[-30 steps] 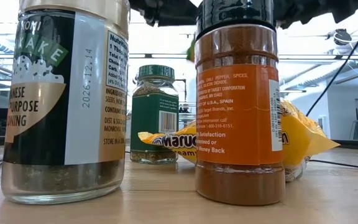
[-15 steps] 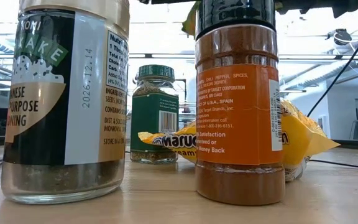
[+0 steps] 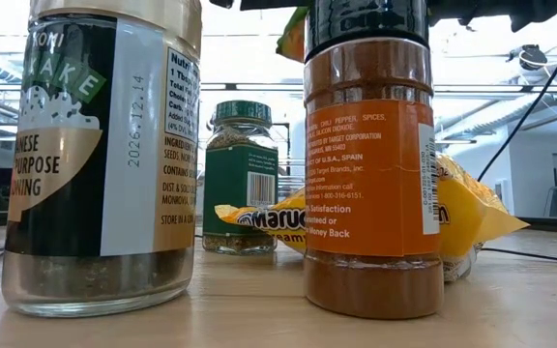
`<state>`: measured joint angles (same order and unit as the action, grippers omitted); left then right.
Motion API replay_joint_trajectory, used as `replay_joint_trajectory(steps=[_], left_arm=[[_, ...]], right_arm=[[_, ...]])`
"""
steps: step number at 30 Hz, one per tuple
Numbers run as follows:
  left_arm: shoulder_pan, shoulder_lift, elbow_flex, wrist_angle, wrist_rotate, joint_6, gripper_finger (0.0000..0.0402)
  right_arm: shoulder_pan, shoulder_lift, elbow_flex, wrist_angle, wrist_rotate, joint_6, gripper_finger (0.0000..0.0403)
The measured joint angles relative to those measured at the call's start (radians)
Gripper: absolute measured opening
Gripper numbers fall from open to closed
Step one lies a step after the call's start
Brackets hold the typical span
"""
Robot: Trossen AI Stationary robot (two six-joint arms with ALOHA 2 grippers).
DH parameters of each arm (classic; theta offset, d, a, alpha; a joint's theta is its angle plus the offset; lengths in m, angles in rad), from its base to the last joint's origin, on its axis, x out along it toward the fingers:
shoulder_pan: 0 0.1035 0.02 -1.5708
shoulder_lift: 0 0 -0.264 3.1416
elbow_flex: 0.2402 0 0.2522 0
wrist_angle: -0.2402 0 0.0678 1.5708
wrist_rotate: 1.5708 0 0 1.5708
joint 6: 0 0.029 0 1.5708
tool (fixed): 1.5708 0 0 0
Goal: Pick & Place Food Item
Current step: Put the green noodle pack into the middle transparent bin
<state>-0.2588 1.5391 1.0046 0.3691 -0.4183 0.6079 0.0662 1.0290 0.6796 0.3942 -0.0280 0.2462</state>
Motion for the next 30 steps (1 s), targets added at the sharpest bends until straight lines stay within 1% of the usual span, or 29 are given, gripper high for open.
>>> replay_joint_trajectory(steps=[6, 8, 13, 16, 18, 21, 25, 27, 30], left_arm=[[0.002, 0.0, 0.0, -0.004, 0.002, 0.016, 0.0029], [0.003, 0.0, 0.0, -0.006, 0.002, 0.024, 0.0008], [0.003, 0.0, 0.0, -0.006, -0.001, -0.005, 0.0004], [0.003, -0.024, 0.0, -0.002, -0.018, -0.125, 0.0005], [0.003, -0.062, 0.0, -0.012, -0.036, -0.197, 0.0003], [0.003, -0.128, 0.0, -0.079, -0.062, -0.266, 0.0003], [0.015, -0.202, 0.0, -0.143, -0.152, -0.346, 0.0002], [0.04, -0.226, 0.0, -0.134, -0.171, -0.385, 0.0002], [0.096, -0.235, 0.0, -0.115, -0.177, -0.44, 0.0002]], right_arm=[[-0.001, 0.0, 0.0, 0.0, 0.0, 0.0, 0.0], [-0.001, 0.0, 0.0, 0.0, -0.001, 0.002, 0.0], [-0.001, 0.0, 0.0, -0.001, 0.002, 0.002, 0.0001], [-0.006, -0.012, 0.0, -0.01, 0.011, -0.012, 0.0011], [-0.008, -0.028, 0.0, -0.025, 0.015, -0.049, 0.0029], [-0.008, -0.056, 0.0, -0.065, 0.032, -0.139, 0.0066], [-0.008, -0.092, 0.0, -0.132, 0.031, -0.245, 0.0117], [-0.006, -0.101, 0.0, -0.156, 0.028, -0.263, 0.0138], [0.008, -0.101, -0.001, -0.167, 0.029, -0.238, 0.0157]])
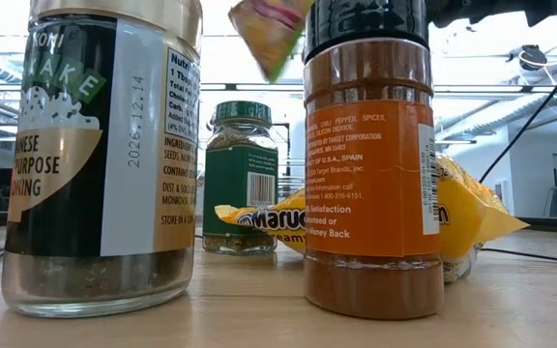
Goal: Pick & Place Food Item
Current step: Put the green noodle pack into the middle transparent bin
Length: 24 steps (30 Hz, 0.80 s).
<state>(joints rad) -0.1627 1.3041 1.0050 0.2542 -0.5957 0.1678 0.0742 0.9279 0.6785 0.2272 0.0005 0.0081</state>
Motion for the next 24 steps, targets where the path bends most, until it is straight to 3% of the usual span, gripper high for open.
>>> replay_joint_trajectory(steps=[5, 15, 18, 24], left_arm=[[0.145, 0.01, 0.0, 0.009, 0.038, -0.098, 0.0001], [0.487, 0.057, 0.027, -0.001, 0.324, -0.412, 0.0], [0.56, 0.112, 0.108, -0.074, 0.388, -0.452, 0.0], [0.639, 0.292, 0.361, -0.352, 0.395, -0.515, 0.0]], right_arm=[[0.044, 0.006, -0.055, 0.048, -0.001, 0.003, 0.0159], [0.11, 0.005, -0.222, 0.354, -0.001, 0.006, 0.0135], [0.111, 0.006, -0.249, 0.412, -0.001, 0.005, 0.0132], [0.111, 0.005, -0.255, 0.428, 0.001, 0.006, 0.0132]])
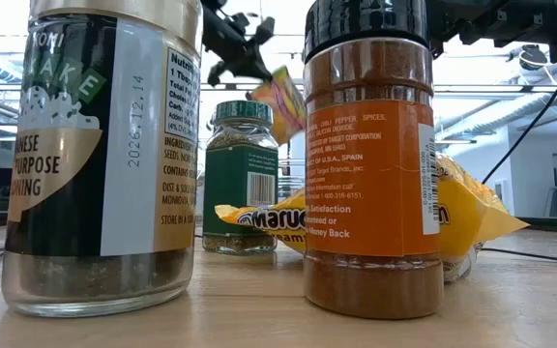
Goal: Pick & Place Food Item
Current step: Put the green noodle pack into the middle transparent bin
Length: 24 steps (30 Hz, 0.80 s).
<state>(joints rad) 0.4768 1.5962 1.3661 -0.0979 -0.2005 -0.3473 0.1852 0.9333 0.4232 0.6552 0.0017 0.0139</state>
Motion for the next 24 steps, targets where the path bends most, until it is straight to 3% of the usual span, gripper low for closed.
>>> replay_joint_trajectory(steps=[4, 10, 18, 24], left_arm=[[0.017, 0.125, 0.092, -0.057, 0.001, -0.046, 0.0], [0.032, 0.234, 0.1, -0.094, 0.032, -0.148, 0.0], [0.017, 0.26, 0.1, -0.179, -0.046, -0.159, 0.0008], [0.021, 0.26, 0.1, -0.28, -0.047, -0.153, 0.0004]], right_arm=[[0.0, 0.0, 0.0, 0.0, 0.0, 0.0, 0.0132], [0.0, 0.0, 0.0, -0.001, 0.0, 0.0, 0.0132], [0.0, 0.0, 0.0, -0.001, -0.004, 0.0, 0.0132], [0.0, 0.0, 0.0, -0.003, -0.004, 0.001, 0.0132]])
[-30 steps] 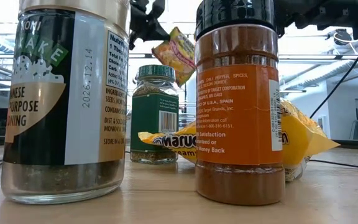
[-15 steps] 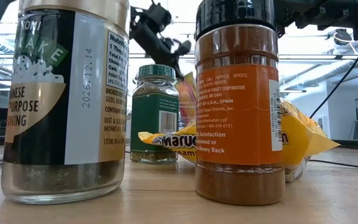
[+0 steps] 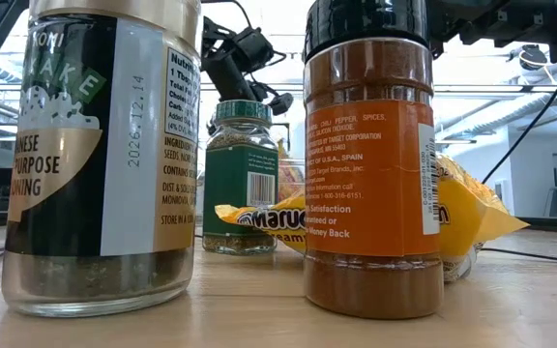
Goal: Pick & Place Food Item
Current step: Put the green noodle pack into the middle transparent bin, then put the right blue spoon into the right transparent bin
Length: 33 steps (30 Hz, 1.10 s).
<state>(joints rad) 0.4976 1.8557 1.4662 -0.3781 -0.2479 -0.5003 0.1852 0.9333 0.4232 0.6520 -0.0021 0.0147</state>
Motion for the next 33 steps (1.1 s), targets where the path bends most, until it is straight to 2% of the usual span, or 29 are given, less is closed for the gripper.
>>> replay_joint_trajectory(steps=[10, 12, 16, 19, 25, 30, 33], left_arm=[[0.0, 0.0, 0.0, -0.013, -0.172, 0.023, 0.002], [0.005, 0.0, 0.0, -0.002, -0.167, 0.028, 0.002], [0.022, -0.001, 0.0, 0.028, -0.087, 0.062, 0.0021], [0.033, -0.001, 0.0, 0.039, -0.079, 0.066, 0.003], [0.059, -0.001, 0.0, 0.042, -0.089, 0.078, 0.0095], [0.061, -0.049, 0.0, 0.035, -0.002, 0.092, 0.0166], [0.023, -0.09, -0.001, -0.012, 0.011, 0.142, 0.0202]], right_arm=[[0.0, 0.0, 0.0, 0.002, 0.0, 0.001, 0.0132], [0.0, 0.0, 0.0, 0.002, 0.0, 0.008, 0.0132], [0.0, 0.0, 0.0, 0.002, 0.0, 0.011, 0.0132], [0.0, 0.0, 0.0, 0.002, 0.0, 0.011, 0.0132], [0.0, 0.0, 0.0, 0.002, 0.0, 0.011, 0.0132], [0.0, 0.0, 0.0, -0.002, 0.0, 0.011, 0.0132], [0.0, 0.0, 0.0, -0.008, 0.0, 0.011, 0.0132]])
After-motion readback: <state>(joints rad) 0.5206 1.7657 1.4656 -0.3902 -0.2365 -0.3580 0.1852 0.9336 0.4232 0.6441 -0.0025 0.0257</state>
